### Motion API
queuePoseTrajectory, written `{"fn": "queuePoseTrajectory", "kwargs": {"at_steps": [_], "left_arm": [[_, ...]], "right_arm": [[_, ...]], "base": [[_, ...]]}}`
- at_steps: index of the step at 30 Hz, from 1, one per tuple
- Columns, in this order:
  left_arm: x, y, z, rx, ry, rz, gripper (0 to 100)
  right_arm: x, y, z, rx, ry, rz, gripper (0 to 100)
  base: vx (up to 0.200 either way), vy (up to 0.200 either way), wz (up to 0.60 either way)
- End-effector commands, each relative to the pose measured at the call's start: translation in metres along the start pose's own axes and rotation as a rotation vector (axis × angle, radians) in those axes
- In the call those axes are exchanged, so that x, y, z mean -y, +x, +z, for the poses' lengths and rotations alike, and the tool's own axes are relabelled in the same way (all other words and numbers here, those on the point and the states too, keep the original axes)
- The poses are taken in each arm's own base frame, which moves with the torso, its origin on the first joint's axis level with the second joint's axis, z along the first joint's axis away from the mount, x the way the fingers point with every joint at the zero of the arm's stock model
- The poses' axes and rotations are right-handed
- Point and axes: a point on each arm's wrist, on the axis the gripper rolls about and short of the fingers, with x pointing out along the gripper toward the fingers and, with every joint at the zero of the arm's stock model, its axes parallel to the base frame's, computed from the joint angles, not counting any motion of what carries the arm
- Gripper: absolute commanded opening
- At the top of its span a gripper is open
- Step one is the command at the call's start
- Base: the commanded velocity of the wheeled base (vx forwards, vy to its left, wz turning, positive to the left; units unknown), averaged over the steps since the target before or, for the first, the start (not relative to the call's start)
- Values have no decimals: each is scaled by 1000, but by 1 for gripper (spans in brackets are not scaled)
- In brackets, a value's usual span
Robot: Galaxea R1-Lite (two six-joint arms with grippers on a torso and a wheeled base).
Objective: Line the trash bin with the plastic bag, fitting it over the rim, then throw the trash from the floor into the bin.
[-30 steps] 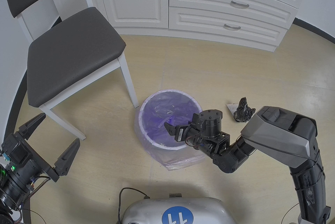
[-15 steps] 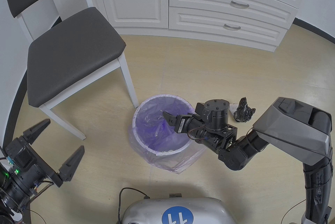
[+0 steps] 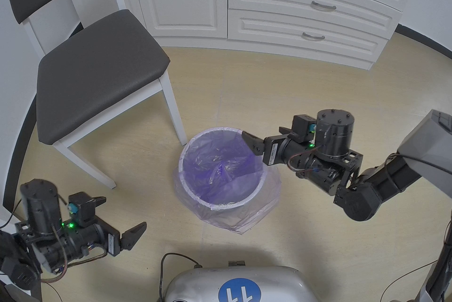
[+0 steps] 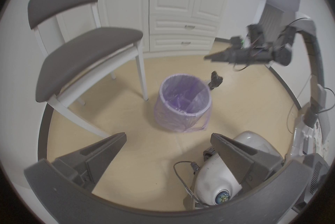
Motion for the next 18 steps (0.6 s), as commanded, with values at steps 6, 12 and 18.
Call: {"fn": "queuePoseTrajectory", "kwargs": {"at_steps": [6, 12, 18], "left_arm": [[-64, 182, -76, -224, 21, 180, 100], [-68, 228, -88, -185, 30, 195, 100], [-78, 270, -77, -147, 23, 203, 100]], "right_arm": [[68, -39, 67, 156, -115, -192, 100], [89, -37, 77, 187, -118, -247, 100], [101, -38, 84, 211, -119, -278, 100]], "base": [[0, 0, 0], [0, 0, 0], [0, 0, 0]]}}
